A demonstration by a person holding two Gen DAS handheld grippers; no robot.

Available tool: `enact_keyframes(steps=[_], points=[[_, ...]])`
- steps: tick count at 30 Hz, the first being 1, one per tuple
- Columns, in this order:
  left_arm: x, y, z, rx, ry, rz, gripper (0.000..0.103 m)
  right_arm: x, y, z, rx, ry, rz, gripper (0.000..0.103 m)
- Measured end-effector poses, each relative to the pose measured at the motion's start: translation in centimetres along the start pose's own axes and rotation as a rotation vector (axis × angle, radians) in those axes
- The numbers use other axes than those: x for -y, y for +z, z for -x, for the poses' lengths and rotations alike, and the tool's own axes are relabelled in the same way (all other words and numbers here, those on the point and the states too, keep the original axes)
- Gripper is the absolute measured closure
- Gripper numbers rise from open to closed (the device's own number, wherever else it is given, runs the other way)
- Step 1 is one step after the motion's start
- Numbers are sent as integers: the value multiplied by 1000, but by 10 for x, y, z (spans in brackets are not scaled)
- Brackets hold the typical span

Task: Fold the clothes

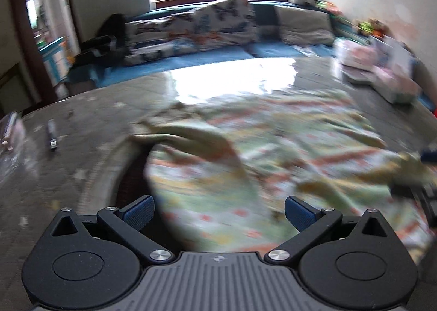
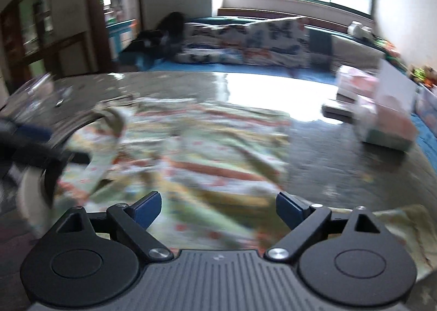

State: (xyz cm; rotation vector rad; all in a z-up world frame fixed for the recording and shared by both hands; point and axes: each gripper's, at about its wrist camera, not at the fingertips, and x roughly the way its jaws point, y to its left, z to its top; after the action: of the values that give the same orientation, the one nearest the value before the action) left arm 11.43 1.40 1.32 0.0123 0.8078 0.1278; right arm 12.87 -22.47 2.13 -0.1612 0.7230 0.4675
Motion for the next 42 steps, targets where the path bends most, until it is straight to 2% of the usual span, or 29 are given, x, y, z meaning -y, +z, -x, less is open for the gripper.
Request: enact_keyframes(steps=[6, 15, 17, 25, 27, 31, 36, 39, 40, 42], points=[[-37, 20, -22, -16, 68, 84, 0, -25, -3, -17, -34, 58, 53, 9], [-27, 66, -65, -14, 66, 66, 2, -29, -8, -33, -92, 100, 59, 8], [-24, 77, -80, -20, 63, 64, 10, -28, -9, -36, -98, 110, 54, 7], [-22, 99, -134, -68, 96, 68, 31, -25, -9, -36, -99, 126, 52, 5], [-25, 99, -142, -88, 98, 80, 33, -25, -9, -36, -100, 127, 54, 5], [-25, 99, -143, -76, 102, 71, 37, -26, -8, -37, -101, 127, 56, 4], [-28, 98, -137, -59, 93, 69, 59, -28, -8, -36, -101, 126, 58, 4], [-36, 97, -130, -47, 63, 88, 73, -28, -8, -36, -102, 124, 60, 4], [-38, 97, -127, -42, 49, 94, 81, -28, -8, -36, -102, 123, 61, 4], [-42, 97, -122, -32, 33, 106, 88, -28, -8, -36, -102, 121, 61, 4]])
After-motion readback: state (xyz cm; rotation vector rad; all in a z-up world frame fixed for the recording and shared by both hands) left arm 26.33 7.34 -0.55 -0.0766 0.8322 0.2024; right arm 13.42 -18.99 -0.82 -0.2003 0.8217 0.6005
